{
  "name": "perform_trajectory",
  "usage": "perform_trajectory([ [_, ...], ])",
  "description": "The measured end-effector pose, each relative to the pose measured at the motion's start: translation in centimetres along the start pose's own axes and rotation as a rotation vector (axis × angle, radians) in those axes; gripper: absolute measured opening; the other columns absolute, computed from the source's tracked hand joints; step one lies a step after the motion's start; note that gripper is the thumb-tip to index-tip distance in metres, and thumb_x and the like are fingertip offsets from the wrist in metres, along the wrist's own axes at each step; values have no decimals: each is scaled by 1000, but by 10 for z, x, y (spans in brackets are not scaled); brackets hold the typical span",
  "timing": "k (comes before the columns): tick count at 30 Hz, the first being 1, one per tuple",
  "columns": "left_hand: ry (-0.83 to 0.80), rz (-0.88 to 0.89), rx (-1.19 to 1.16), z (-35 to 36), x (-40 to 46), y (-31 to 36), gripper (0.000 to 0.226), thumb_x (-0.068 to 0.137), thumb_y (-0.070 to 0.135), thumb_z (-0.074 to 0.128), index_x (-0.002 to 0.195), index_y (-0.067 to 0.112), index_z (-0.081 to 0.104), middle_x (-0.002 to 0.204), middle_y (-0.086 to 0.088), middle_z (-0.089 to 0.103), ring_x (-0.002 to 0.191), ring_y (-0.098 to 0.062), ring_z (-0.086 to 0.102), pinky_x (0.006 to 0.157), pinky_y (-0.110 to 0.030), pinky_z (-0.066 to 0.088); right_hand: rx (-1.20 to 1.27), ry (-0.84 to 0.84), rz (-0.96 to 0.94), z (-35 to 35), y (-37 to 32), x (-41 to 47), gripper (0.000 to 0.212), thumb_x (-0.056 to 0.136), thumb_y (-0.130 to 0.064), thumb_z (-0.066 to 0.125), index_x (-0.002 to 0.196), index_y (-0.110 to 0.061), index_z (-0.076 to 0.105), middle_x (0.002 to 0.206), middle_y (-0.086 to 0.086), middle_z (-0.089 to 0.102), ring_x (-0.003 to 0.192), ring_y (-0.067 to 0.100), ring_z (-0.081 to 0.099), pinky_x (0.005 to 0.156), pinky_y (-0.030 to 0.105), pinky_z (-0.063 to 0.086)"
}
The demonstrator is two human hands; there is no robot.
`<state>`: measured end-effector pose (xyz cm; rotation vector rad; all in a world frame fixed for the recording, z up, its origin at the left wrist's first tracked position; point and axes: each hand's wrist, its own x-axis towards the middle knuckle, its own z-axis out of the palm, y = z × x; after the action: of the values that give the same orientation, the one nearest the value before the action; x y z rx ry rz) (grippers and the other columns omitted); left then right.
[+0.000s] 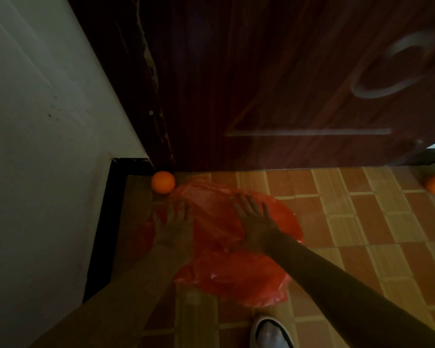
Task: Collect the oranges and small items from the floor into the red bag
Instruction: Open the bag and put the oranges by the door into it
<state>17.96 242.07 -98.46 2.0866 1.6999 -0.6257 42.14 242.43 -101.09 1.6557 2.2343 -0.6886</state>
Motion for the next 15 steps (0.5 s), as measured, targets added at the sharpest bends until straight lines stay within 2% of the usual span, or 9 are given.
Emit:
perform_trajectory([
  [3,-134,-10,85,16,-5,-9,110,92,53,63,162,15,-13,169,-10,-17,155,-41,-15,121,-68,6,-27,-115,-7,26,7,-8,137,71,-88,59,155,-28,-30,163,6,-32,151,30,-27,122,65,-10],
  [4,-165,-19,131,19,-5,-13,101,97,49,58,162,14,-12,170,-11,-15,155,-42,-13,121,-68,7,-52,-137,-3,34,12,-10,134,73,-87,58,154,-27,-31,163,7,-31,153,32,-25,121,66,-9],
  [6,-196,-56,208,23,-7,-22,88,102,39,50,162,14,-9,170,-13,-11,156,-42,-8,121,-67,11,-73,-184,16,46,24,-14,123,79,-88,46,151,-25,-32,161,7,-32,155,35,-20,120,65,-10],
  [8,-186,-86,252,21,-10,-27,87,102,36,52,163,14,-6,171,-13,-8,156,-41,-4,120,-67,14,-51,-200,35,52,33,-18,122,75,-92,39,150,-27,-31,162,6,-30,156,35,-18,118,63,-13],
  [10,-136,-78,250,15,-10,-25,85,102,37,52,163,16,-4,170,-12,-4,156,-41,-3,120,-67,14,-16,-138,35,52,33,-23,124,71,-94,39,153,-30,-28,163,4,-28,156,33,-19,120,65,-12],
  [13,-52,-52,174,0,-6,-16,86,98,37,55,163,17,3,169,-12,0,155,-43,-6,118,-70,11,123,85,15,39,13,-32,103,88,-83,36,162,-32,-14,169,0,-21,156,25,-20,126,62,-1],
  [15,1,-5,92,-14,-3,-8,90,93,46,60,163,19,8,169,-10,1,155,-42,-8,117,-72,5,196,187,-69,22,-12,-46,95,92,-77,41,163,-35,-7,172,-4,-13,157,19,-18,127,56,-3],
])
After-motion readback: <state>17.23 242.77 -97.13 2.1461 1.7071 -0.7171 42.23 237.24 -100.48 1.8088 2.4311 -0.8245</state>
